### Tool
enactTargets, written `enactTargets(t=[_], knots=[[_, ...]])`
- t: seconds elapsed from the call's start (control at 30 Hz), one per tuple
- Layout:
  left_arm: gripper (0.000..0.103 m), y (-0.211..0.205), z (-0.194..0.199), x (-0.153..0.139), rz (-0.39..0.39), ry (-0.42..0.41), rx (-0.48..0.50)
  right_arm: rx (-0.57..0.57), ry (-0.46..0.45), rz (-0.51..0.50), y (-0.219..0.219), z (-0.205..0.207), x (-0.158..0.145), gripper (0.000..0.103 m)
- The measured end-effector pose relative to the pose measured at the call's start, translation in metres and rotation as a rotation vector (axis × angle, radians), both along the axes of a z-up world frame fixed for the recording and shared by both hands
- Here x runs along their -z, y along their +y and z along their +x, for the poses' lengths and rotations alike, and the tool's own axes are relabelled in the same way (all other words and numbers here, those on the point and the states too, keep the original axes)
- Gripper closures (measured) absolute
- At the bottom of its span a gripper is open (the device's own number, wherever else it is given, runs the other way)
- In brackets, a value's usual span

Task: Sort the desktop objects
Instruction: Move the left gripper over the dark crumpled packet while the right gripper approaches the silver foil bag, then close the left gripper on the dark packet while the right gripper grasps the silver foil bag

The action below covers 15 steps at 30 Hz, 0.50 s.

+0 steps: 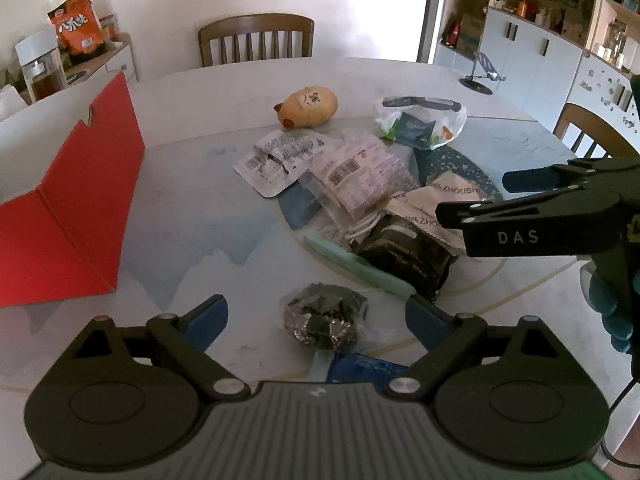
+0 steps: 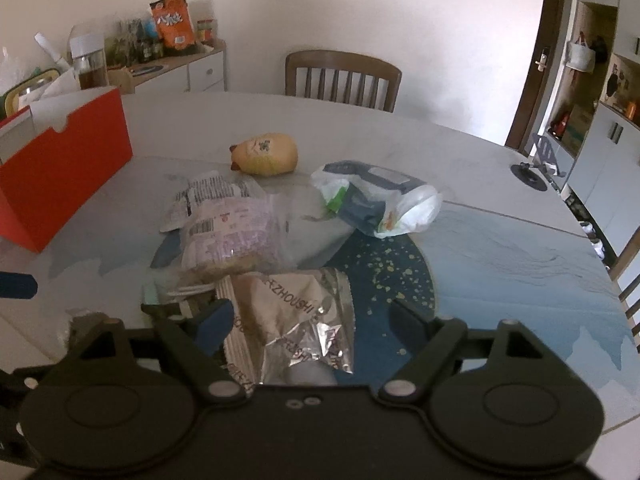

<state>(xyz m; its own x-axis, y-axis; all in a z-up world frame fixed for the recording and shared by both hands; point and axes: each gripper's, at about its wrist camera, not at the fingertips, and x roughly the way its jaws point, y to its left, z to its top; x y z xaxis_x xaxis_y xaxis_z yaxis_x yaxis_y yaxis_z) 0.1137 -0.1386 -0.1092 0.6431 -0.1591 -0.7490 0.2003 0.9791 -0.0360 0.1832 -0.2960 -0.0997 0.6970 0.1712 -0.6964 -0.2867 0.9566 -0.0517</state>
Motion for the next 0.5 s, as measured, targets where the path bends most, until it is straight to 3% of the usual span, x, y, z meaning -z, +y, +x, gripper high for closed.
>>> enactTargets(t=[0.2, 0.5], knots=[[0.015, -0.001, 0.002, 0.003, 0.003, 0.000, -0.002, -0.001, 0.019, 0.008, 0.000, 0.007, 0.007, 0.023], [0.035, -0.008, 0.006, 0.008, 0.017, -0.001, 0.028, -0.031, 0.038, 0.032, -0.001, 0.012, 0.012, 0.028]])
